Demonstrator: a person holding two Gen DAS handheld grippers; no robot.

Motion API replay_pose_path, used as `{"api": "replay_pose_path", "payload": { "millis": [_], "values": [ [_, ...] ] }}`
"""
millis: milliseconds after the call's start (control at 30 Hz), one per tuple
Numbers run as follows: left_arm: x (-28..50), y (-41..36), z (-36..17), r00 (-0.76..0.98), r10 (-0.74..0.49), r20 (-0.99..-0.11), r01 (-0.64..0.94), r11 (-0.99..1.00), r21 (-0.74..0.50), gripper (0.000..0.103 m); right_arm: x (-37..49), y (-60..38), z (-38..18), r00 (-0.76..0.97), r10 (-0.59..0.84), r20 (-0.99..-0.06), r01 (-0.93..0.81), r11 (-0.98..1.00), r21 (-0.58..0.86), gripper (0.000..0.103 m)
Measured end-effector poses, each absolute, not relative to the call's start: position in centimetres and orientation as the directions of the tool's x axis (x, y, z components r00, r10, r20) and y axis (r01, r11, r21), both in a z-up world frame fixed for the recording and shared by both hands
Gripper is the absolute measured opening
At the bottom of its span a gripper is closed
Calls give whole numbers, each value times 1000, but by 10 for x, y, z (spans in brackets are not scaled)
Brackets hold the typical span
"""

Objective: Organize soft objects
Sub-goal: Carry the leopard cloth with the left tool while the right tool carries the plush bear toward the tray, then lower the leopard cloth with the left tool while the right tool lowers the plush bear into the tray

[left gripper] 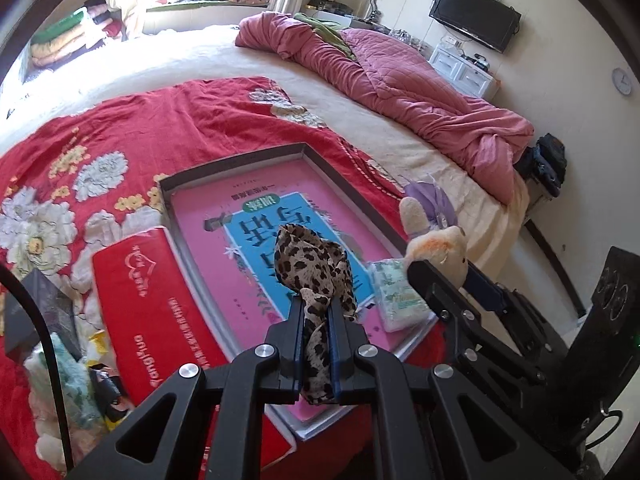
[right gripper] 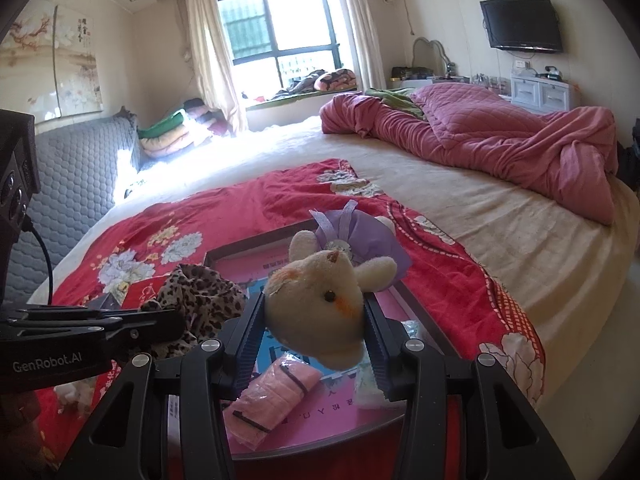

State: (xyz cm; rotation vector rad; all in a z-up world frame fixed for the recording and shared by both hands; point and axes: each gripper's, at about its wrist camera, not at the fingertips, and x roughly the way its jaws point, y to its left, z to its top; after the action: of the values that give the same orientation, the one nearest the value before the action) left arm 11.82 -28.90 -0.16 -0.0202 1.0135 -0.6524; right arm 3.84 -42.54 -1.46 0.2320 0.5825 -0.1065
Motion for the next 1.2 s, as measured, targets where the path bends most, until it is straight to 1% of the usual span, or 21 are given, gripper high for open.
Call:
{"api": "replay_pose_path", "payload": {
  "millis": [33,100,133,200,300,600,1000,1167,1200],
  "values": [
    [119,-292,-4,346,-518,-782,499,808,-314,10,38,-427,-15,830,-38,-557,170,967,187,49],
    [121,-301,-8,357,-468,-809,513,822,-249,10,38,-429,-16,828,-43,-559,177,966,187,49],
    [123,-304,-12,354,-453,-818,514,825,-234,10,38,-430,-17,826,-44,-562,178,966,186,49],
    [129,-307,-22,314,-441,-841,506,827,-245,10,39,-430,-18,821,-42,-570,177,967,183,49],
    [135,-306,-32,310,-394,-865,488,847,-211,10,43,-428,-23,806,-40,-591,170,971,167,49],
    [138,-306,-39,347,-302,-888,479,871,-109,11,54,-427,-44,740,14,-673,135,976,169,49],
    [138,-309,-42,349,-275,-896,486,871,-78,11,64,-418,-67,645,75,-761,87,982,170,49],
    [140,-309,-44,341,-272,-900,480,874,-82,11,64,-417,-70,626,83,-776,88,981,175,50],
    [139,-309,-45,339,-271,-901,479,874,-82,11,64,-417,-71,623,84,-777,88,980,177,52]
  ]
}}
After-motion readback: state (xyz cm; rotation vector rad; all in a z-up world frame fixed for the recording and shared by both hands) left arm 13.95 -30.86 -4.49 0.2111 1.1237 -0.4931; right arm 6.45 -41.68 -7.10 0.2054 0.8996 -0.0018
